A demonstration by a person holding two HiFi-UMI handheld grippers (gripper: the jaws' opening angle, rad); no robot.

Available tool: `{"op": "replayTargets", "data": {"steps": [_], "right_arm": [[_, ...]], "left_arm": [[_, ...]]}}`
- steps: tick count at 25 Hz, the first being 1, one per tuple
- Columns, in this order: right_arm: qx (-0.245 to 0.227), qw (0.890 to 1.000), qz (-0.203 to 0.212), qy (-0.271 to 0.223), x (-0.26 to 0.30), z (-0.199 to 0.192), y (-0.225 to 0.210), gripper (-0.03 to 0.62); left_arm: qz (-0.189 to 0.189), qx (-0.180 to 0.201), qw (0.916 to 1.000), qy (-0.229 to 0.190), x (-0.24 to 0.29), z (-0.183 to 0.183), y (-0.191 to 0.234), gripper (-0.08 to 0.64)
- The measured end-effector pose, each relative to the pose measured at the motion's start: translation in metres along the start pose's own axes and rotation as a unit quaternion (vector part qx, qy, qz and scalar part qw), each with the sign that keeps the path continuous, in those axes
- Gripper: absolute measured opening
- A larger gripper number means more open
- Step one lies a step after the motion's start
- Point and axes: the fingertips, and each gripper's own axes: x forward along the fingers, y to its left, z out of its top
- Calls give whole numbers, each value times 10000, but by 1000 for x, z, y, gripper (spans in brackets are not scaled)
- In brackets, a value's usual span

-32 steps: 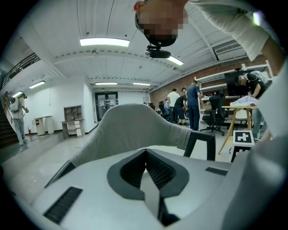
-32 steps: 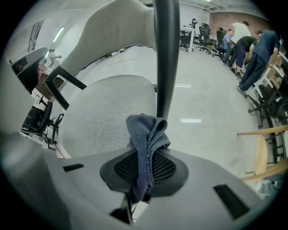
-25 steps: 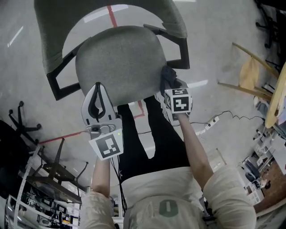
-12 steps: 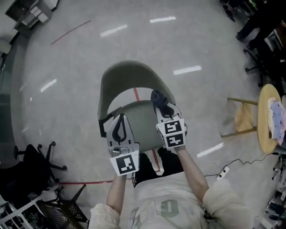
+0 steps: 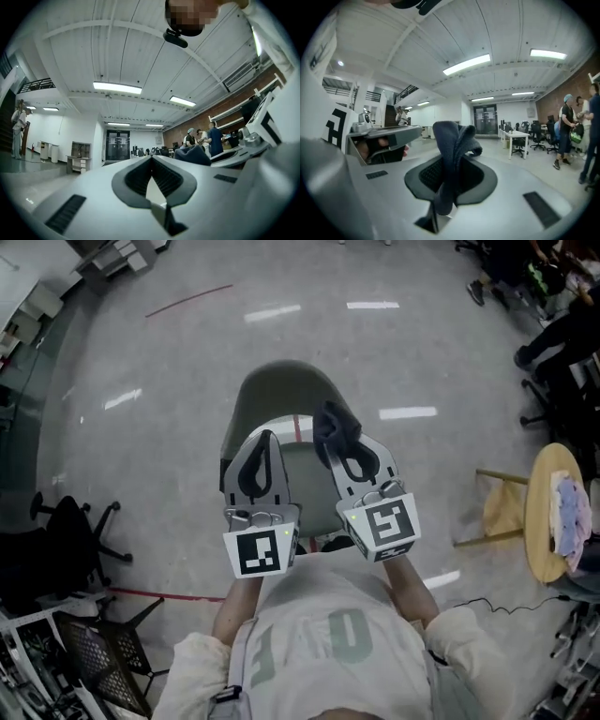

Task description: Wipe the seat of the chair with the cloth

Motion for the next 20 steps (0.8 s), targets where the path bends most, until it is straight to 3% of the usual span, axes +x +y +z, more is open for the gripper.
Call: {"op": "replayTargets", "data": {"steps": [7, 20], "right_arm": [[-59, 9992, 202, -349, -1, 15, 19, 54], [-82, 9989, 463, -72, 0, 3, 36, 54]], "left_arm": [[68, 21, 10000, -22, -8, 5, 2, 11], [257, -59, 9995, 148, -13, -8, 13, 9]]}}
